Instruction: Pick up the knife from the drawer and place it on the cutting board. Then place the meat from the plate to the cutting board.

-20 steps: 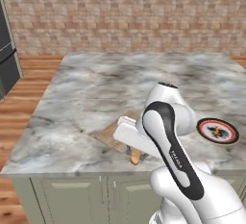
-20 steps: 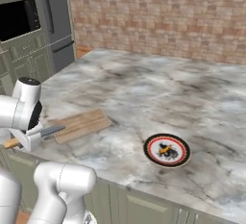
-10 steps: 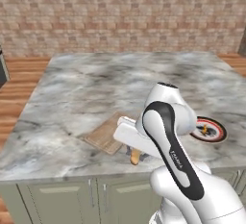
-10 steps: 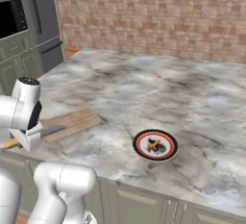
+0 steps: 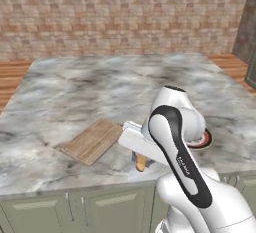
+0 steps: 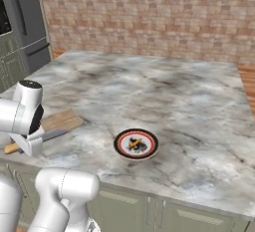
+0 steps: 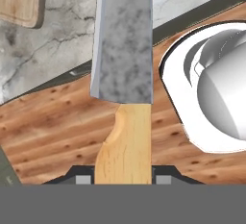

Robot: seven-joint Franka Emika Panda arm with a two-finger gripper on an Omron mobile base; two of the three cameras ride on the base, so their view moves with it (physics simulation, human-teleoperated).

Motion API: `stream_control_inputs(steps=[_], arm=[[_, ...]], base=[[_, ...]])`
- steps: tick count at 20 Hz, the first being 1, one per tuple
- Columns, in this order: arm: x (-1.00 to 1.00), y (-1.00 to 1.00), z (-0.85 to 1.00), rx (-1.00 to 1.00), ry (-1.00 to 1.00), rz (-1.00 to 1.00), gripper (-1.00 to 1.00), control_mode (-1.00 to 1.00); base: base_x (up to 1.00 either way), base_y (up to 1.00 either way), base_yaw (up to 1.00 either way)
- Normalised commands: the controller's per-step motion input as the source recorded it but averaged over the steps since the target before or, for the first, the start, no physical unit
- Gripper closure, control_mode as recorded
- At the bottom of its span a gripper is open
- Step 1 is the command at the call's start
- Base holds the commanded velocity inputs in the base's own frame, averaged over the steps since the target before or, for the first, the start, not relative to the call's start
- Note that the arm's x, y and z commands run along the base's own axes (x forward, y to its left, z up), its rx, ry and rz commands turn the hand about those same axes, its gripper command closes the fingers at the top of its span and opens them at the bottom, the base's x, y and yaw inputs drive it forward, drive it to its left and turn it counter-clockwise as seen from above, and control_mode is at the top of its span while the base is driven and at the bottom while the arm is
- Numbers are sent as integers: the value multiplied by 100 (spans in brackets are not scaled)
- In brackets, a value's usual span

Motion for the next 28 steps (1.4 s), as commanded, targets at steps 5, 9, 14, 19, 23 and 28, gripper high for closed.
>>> stream_control_inputs(steps=[5, 9, 14, 19, 23, 28], arm=[[0, 0, 0, 0, 0, 0, 100, 100], [0, 0, 0, 0, 0, 0, 100, 100], [0, 0, 0, 0, 0, 0, 100, 100], [0, 0, 0, 0, 0, 0, 100, 100], [0, 0, 0, 0, 0, 0, 100, 100], [0, 0, 0, 0, 0, 0, 100, -100]], base=[[3, -8, -5], [0, 0, 0], [13, 1, 0], [12, 6, -19], [4, 0, -18], [0, 0, 0]])
